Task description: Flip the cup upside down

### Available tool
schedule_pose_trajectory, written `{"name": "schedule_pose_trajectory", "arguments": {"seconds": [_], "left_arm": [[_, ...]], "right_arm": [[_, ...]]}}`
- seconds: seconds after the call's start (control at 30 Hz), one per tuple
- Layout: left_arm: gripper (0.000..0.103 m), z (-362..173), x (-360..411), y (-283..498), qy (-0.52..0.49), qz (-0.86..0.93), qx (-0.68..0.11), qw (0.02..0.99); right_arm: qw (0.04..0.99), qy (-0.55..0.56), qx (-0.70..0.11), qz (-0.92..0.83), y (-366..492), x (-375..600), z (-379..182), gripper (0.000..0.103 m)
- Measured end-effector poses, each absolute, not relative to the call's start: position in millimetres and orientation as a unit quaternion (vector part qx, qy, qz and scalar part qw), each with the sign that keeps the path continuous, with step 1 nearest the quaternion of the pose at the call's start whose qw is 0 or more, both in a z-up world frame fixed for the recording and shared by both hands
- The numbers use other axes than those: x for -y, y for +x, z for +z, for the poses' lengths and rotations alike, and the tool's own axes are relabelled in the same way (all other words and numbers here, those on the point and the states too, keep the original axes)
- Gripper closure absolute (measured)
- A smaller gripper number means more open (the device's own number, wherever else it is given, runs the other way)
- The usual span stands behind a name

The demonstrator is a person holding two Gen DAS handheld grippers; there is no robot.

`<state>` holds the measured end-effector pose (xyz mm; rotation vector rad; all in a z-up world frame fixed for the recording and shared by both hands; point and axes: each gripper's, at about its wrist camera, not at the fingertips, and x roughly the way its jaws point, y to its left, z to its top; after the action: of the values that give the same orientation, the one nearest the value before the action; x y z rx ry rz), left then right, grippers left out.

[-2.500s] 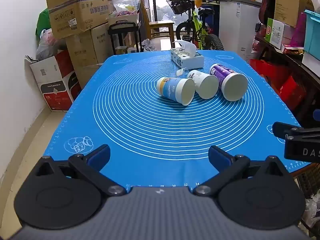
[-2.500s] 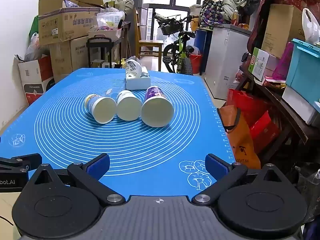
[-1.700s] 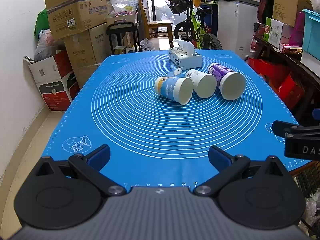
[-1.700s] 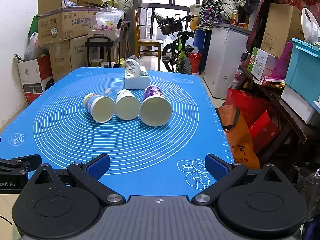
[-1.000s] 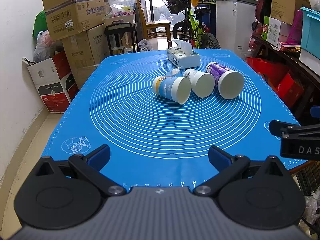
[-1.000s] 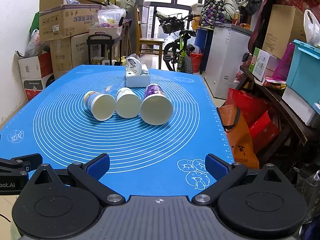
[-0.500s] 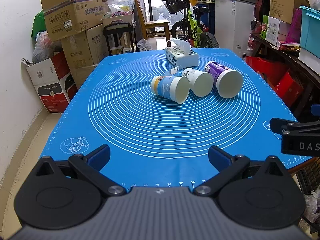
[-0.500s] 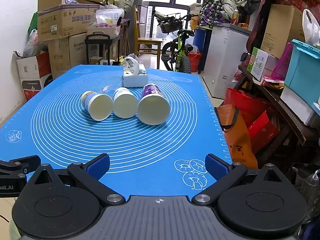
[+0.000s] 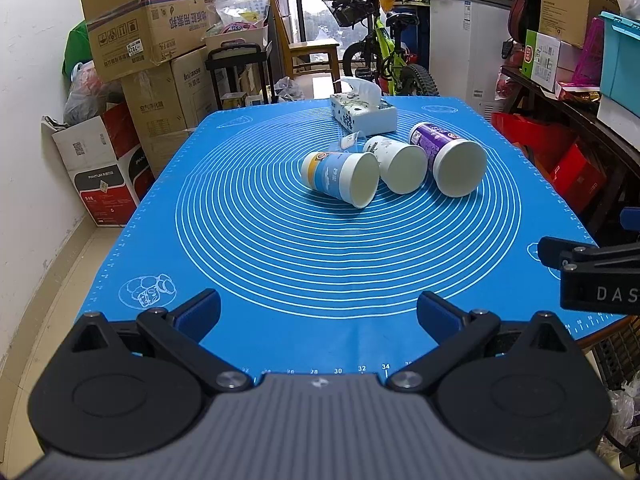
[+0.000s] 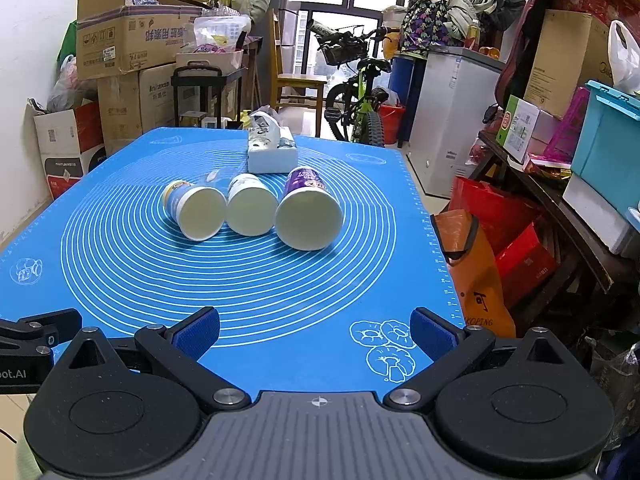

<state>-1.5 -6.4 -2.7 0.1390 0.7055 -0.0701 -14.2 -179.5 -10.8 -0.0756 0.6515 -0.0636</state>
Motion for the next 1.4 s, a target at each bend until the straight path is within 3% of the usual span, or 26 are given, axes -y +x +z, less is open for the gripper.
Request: {"name": "schedule_pose_trajectory", "arguments": {"seconds": [0.8, 1.4], "left_arm": [[0.0, -7, 9, 21, 0.062, -0.031, -0.347, 0.935], [0.0, -18, 20, 115, 0.0, -0.04, -0.346, 0.937]], "right_arm": [[0.947, -0.031, -0.318, -0.028, -1, 184, -13, 0.002], [0.951, -0.007, -0.305, -0.045, 79, 221, -21, 0.002]]}}
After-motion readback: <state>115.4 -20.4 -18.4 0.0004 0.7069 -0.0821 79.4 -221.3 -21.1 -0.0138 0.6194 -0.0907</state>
